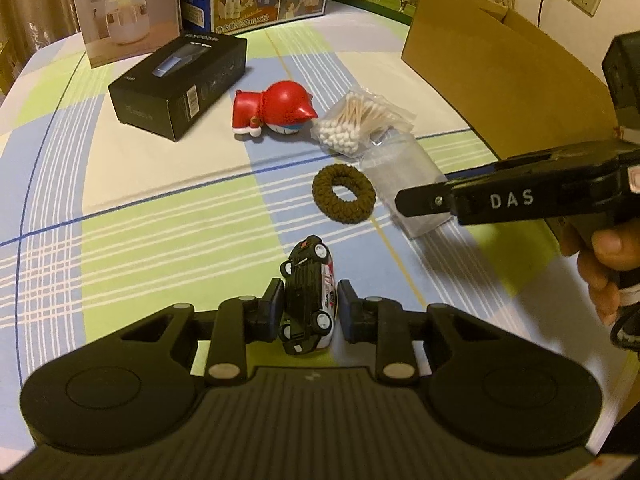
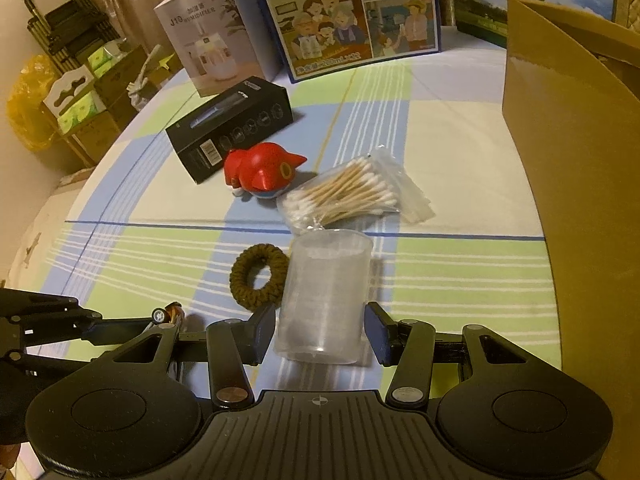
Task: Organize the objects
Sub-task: 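Lift the toy car with the left tool, then grasp the clear plastic cup with the right tool while the left tool holds the car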
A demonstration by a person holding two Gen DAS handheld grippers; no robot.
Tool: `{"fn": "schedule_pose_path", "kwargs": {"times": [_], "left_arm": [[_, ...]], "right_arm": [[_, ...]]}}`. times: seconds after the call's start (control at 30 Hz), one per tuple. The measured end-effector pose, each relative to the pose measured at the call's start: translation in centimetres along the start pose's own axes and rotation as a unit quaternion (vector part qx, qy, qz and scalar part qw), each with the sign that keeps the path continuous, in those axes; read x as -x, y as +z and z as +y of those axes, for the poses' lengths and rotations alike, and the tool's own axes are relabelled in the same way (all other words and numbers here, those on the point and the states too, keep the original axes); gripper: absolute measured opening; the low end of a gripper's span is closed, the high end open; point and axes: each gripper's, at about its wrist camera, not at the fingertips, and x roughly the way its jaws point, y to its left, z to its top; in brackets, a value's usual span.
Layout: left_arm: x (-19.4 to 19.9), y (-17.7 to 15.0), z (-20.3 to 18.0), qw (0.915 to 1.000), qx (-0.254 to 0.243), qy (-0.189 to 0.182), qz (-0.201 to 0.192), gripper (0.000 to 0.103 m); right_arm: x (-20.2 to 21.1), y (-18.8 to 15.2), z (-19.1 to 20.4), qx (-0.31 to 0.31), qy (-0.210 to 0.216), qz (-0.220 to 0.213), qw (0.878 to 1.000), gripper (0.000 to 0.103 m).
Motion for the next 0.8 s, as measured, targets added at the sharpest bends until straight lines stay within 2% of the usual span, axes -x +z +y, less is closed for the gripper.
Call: {"fn": "schedule_pose_path", "kwargs": {"times": [0.17, 0.4, 0.47, 0.53, 0.7, 0.8], "left_arm": [[0.1, 0.2, 0.0, 1.0, 0.003, 0.002, -0.003, 0.023], [0.1, 0.3, 0.3, 1.0, 0.006, 0.005, -0.005, 0.023], [0.2, 0.3, 0.3, 1.0, 0.005, 0.004, -0.007, 0.023], [0.3, 0.4, 0.2, 1.0, 0.004, 0.003, -0.007, 0.023], [0.5, 0.5, 0.1, 0.9999, 0.004, 0.0, -0.01, 0.023], [0.8, 0.6, -0.1, 0.9999, 0.003, 0.0, -0.013, 0.023]], "right_arm": [[-0.7, -0.1, 0.7, 0.02, -0.01, 0.002, 1.0, 0.054], [-2.0, -0.5, 2.1, 0.095, -0.064, -0.003, 0.993, 0.055], [-2.2, -0.4, 2.0, 0.094, -0.066, 0.0, 0.993, 0.054], [-2.1, -0.1, 1.8, 0.085, -0.07, 0.005, 0.994, 0.049], [-1.3, 0.5, 0.7, 0.04, -0.058, 0.018, 0.997, 0.049], [-0.2, 0.8, 0.4, 0.026, -0.051, 0.011, 0.998, 0.048]]}}
